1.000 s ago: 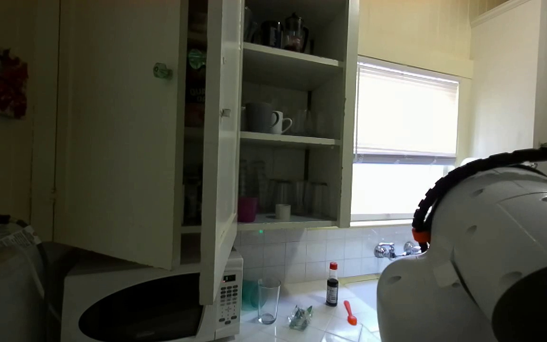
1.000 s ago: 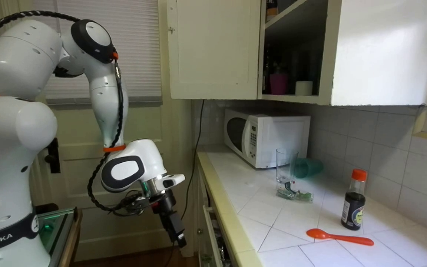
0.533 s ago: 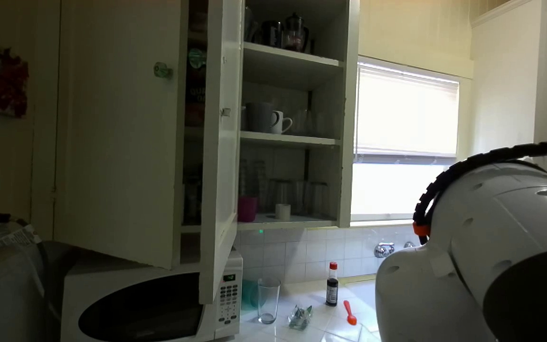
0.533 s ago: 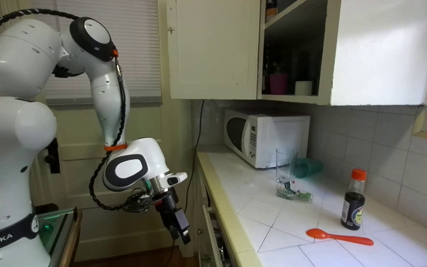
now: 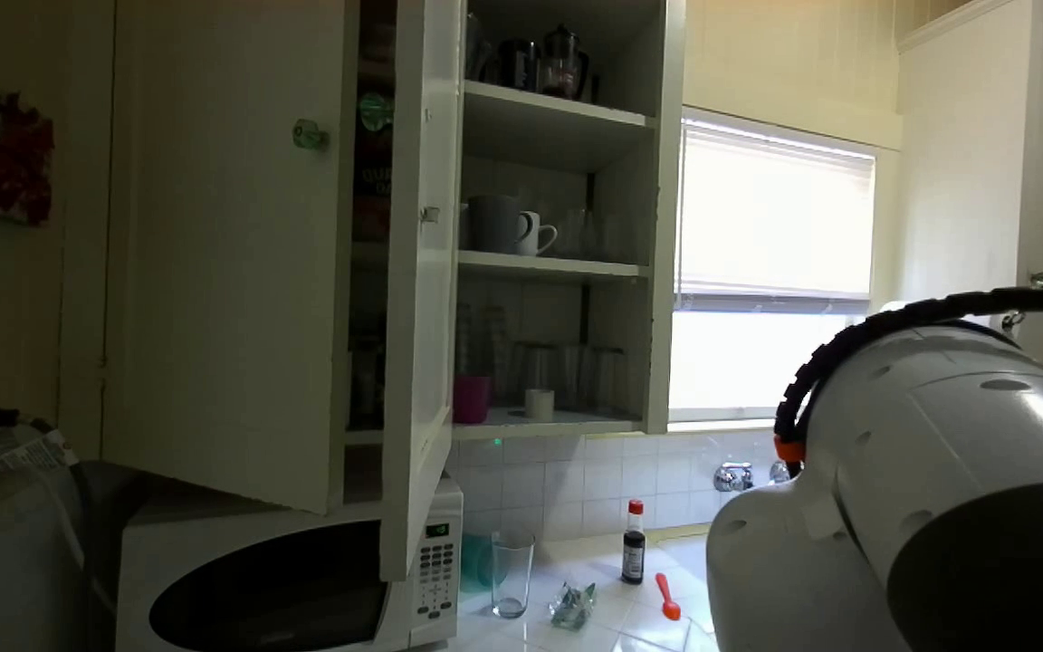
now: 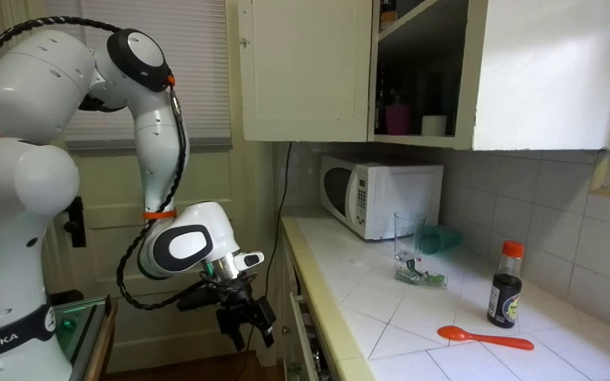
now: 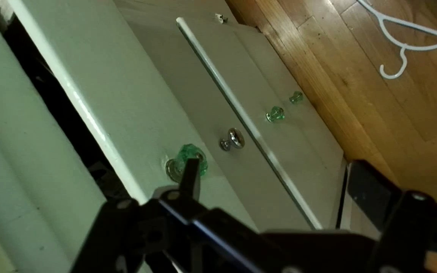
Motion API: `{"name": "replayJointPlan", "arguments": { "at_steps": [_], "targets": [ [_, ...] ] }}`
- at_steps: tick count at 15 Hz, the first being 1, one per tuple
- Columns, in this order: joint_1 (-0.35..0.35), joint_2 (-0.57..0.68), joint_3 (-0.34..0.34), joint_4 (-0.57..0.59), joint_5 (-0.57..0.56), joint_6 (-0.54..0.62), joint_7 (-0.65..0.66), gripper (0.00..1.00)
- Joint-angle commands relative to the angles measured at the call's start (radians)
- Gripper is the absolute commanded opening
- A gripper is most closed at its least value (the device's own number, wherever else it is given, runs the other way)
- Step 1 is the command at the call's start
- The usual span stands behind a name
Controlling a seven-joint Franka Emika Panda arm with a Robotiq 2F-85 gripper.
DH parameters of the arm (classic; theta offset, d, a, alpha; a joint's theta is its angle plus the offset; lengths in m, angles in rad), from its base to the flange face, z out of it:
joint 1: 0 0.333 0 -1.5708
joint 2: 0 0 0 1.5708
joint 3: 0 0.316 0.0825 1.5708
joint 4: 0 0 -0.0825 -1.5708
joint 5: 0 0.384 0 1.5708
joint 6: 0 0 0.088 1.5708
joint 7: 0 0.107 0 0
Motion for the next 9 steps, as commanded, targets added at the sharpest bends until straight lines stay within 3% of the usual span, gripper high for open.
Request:
{"name": "replayJointPlan", "arguments": {
  "at_steps": [1, 9],
  "targets": [
    [0.075, 0.086, -0.037, 0.0, -0.018, 0.027, -0.091, 1.0],
    [0.29, 0.286, -0.113, -0.002, 0.036, 0.172, -0.169, 1.0]
  ]
}}
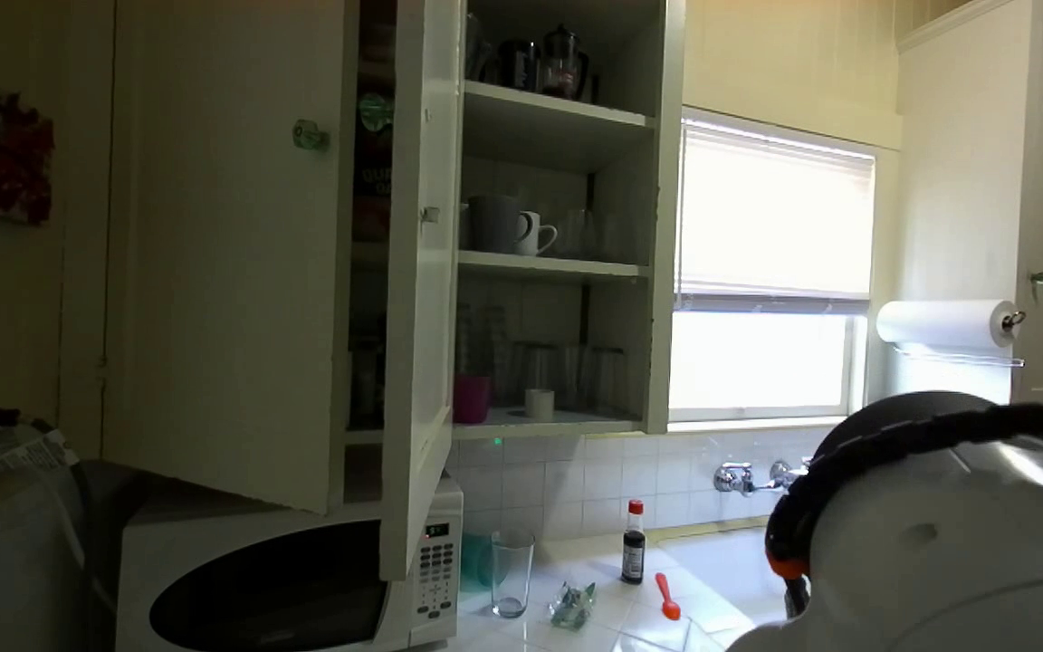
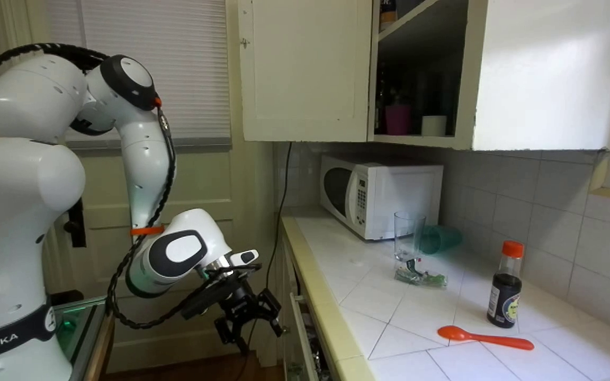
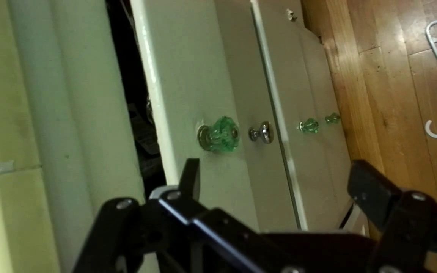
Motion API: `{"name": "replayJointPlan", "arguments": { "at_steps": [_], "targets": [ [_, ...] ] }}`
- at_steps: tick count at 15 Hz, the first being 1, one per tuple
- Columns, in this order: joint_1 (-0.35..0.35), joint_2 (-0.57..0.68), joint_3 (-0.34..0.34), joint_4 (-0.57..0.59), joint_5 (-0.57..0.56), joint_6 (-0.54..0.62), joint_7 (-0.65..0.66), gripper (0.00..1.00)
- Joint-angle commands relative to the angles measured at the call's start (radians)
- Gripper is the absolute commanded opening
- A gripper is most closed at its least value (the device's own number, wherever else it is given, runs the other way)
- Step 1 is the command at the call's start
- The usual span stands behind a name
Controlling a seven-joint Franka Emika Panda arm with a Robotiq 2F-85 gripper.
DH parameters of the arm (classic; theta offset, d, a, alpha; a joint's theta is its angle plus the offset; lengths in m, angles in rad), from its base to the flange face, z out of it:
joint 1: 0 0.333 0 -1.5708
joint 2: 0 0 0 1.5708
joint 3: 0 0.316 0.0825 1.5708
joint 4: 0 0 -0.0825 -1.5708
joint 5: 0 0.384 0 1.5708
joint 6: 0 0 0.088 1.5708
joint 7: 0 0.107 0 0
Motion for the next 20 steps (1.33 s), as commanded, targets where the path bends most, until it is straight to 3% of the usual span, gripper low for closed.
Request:
{"name": "replayJointPlan", "arguments": {
  "at_steps": [1, 2, 4, 9, 13, 20],
  "targets": [
    [0.117, 0.138, -0.037, 0.0, 0.06, 0.114, 0.001, 1.0],
    [0.049, 0.05, -0.016, 0.0, 0.018, 0.056, -0.003, 1.0],
    [0.088, 0.092, -0.028, 0.0, 0.04, 0.087, -0.003, 1.0],
    [-0.013, 0.134, -0.005, 0.0, -0.073, 0.397, 0.013, 1.0],
    [-0.177, 0.116, 0.043, 0.007, -0.187, 0.561, -0.033, 1.0],
    [-0.413, 0.121, 0.132, 0.05, -0.25, 0.658, -0.16, 1.0]
  ]
}}
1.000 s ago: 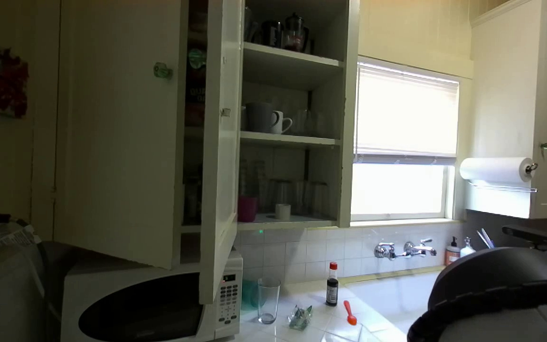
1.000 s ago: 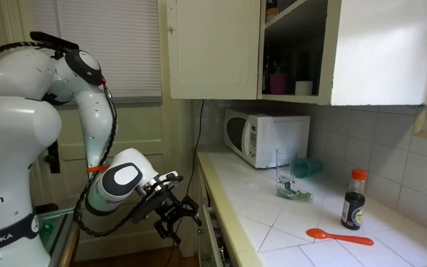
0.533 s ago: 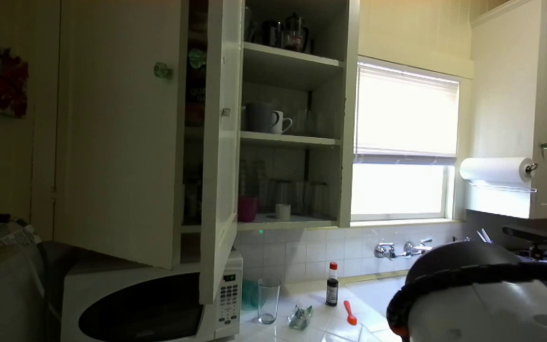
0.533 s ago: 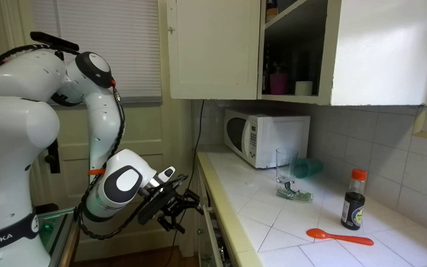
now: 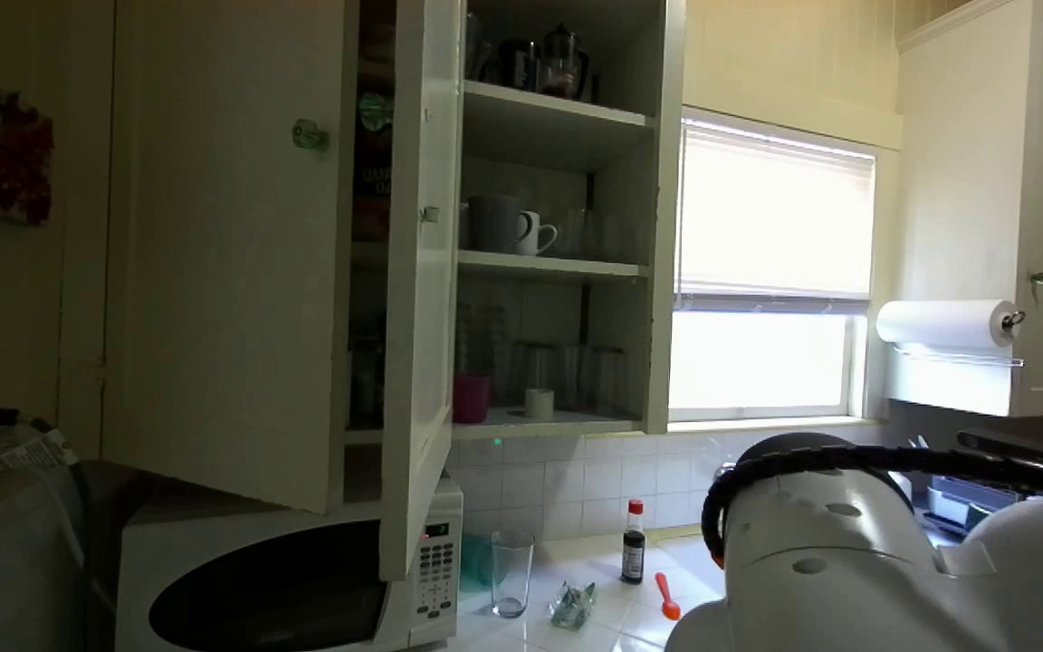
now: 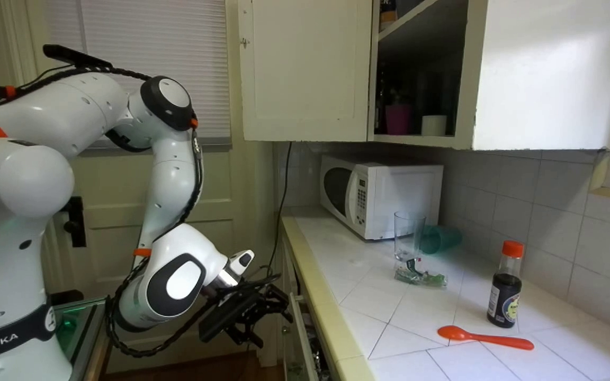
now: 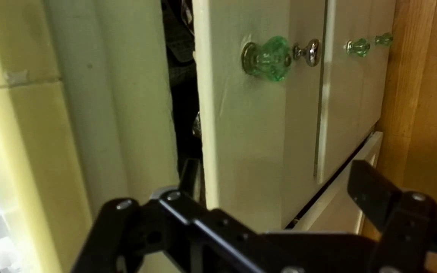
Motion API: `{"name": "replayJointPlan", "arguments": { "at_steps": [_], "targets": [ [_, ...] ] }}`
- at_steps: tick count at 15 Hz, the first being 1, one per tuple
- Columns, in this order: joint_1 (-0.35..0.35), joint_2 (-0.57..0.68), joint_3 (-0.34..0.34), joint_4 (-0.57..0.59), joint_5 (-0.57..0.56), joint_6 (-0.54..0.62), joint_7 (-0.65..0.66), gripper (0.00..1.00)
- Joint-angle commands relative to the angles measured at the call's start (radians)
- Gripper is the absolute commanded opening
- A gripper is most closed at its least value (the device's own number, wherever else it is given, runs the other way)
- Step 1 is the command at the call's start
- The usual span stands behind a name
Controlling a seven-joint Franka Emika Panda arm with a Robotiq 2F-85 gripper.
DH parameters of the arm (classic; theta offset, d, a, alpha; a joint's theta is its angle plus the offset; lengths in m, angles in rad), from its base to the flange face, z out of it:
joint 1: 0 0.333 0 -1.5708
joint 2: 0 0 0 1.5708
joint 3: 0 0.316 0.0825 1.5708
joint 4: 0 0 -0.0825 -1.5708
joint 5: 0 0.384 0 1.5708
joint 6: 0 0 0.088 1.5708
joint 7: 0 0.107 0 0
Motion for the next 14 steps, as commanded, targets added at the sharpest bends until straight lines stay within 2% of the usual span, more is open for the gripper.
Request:
{"name": "replayJointPlan", "arguments": {
  "at_steps": [1, 6, 10, 14],
  "targets": [
    [-0.114, 0.005, 0.049, 0.04, -0.025, 0.038, -0.091, 1.0],
    [-0.252, 0.001, 0.103, 0.115, -0.068, 0.022, -0.212, 1.0],
    [-0.325, -0.007, 0.137, 0.148, -0.05, 0.012, -0.314, 1.0],
    [-0.435, -0.034, 0.199, 0.19, -0.13, -0.052, -0.364, 1.0]
  ]
}}
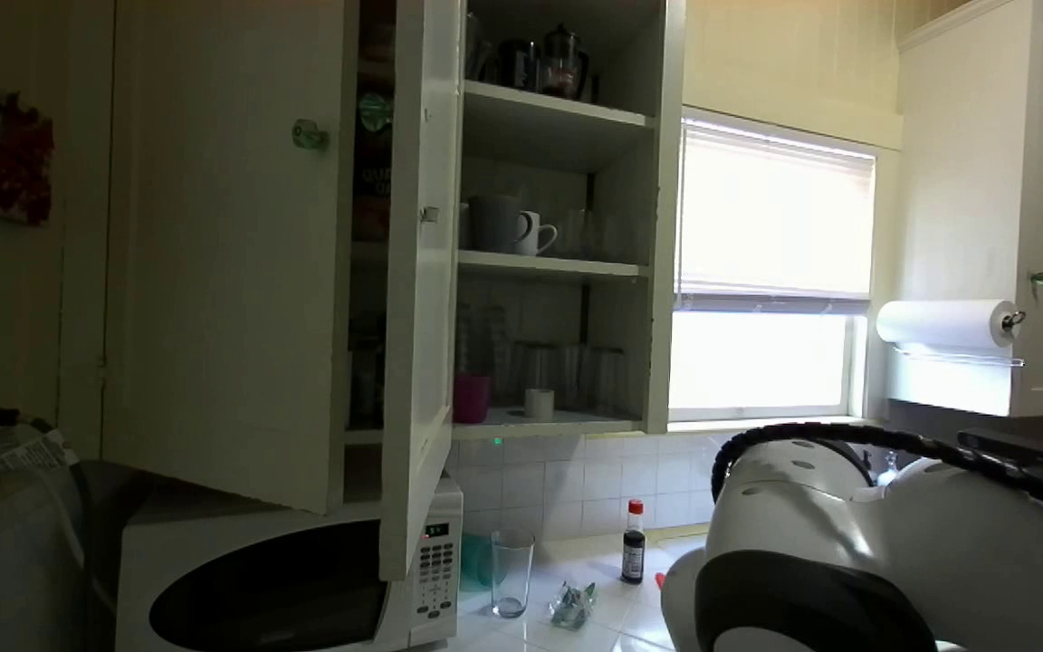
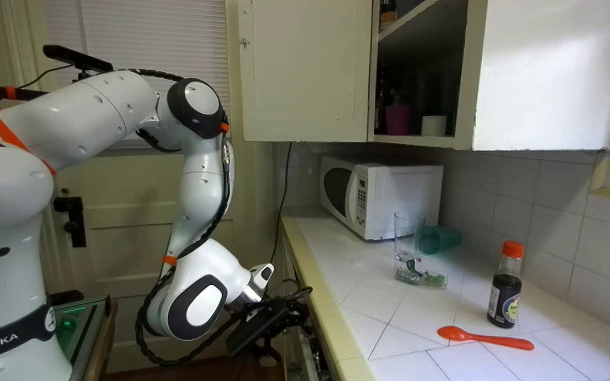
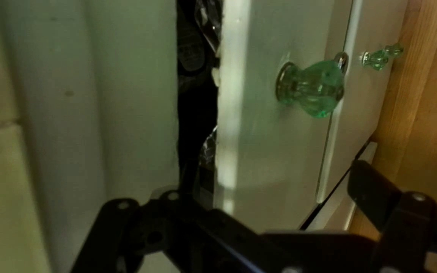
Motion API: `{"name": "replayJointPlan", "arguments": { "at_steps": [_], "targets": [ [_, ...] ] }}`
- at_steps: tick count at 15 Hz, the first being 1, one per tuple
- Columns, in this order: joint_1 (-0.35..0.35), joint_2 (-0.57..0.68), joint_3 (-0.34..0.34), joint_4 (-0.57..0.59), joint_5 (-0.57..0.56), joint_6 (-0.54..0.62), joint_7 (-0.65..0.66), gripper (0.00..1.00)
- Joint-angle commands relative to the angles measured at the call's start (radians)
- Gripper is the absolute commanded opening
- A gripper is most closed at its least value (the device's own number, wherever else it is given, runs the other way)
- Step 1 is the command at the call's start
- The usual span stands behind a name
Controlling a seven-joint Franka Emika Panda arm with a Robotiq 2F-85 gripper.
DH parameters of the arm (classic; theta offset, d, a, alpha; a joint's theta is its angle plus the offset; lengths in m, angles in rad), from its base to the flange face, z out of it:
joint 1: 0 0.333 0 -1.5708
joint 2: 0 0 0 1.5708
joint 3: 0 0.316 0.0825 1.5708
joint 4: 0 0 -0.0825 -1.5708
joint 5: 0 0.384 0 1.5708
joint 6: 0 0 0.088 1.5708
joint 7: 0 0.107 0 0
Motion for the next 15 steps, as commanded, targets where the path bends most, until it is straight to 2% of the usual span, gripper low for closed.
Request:
{"name": "replayJointPlan", "arguments": {
  "at_steps": [1, 7, 11, 15],
  "targets": [
    [-0.12, -0.036, 0.068, 0.039, -0.093, -0.075, -0.062, 1.0],
    [-0.262, -0.117, 0.173, 0.035, -0.212, -0.194, -0.077, 1.0],
    [-0.265, -0.182, 0.227, -0.021, -0.198, -0.24, -0.097, 1.0],
    [-0.31, -0.199, 0.287, -0.014, -0.241, -0.286, -0.083, 1.0]
  ]
}}
